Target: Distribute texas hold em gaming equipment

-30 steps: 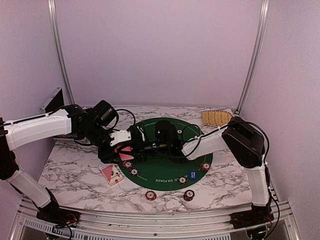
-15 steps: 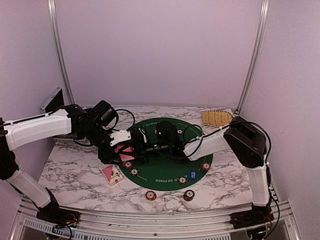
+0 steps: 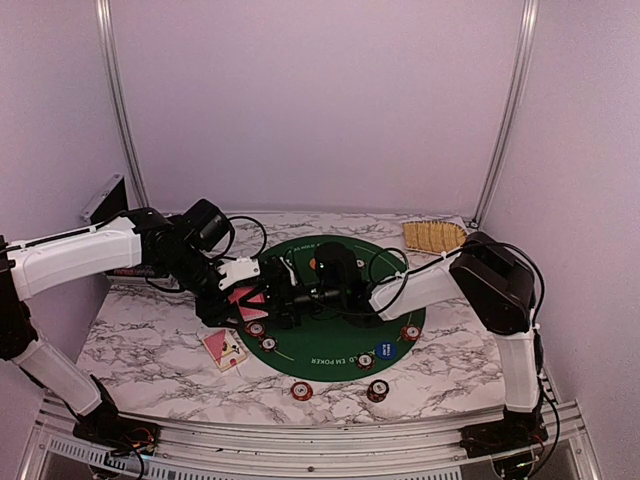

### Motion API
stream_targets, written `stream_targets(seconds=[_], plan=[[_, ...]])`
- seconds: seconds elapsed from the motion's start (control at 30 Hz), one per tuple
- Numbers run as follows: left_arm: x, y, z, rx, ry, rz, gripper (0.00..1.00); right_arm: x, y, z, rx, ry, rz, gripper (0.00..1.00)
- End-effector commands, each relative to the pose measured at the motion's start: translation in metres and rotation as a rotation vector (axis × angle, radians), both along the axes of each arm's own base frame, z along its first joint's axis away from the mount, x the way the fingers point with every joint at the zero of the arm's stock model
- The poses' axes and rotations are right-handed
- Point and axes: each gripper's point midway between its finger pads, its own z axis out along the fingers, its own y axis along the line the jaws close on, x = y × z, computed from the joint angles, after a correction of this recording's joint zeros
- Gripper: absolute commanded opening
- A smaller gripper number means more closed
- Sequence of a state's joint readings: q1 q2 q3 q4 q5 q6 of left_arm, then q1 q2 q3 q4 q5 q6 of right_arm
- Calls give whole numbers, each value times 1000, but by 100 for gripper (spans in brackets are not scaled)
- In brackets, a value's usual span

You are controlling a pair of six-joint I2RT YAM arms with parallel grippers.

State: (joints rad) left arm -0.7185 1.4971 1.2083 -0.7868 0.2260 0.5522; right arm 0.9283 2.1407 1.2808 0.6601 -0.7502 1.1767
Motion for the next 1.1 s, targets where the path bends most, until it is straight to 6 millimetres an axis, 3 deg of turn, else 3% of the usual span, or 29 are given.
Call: stream_targets(seconds=[0.0,0.53,1.07], plan=[[-6,2,8,-35,16,7,10,6,-3,23,2,-34,-4,68],[-6,4,4,-24,32,11,10,13,-10,28,-41,-68,-15,56],[-5,7,0,-14,43,24,9,9,-21,41,-23,-90,-11,56]])
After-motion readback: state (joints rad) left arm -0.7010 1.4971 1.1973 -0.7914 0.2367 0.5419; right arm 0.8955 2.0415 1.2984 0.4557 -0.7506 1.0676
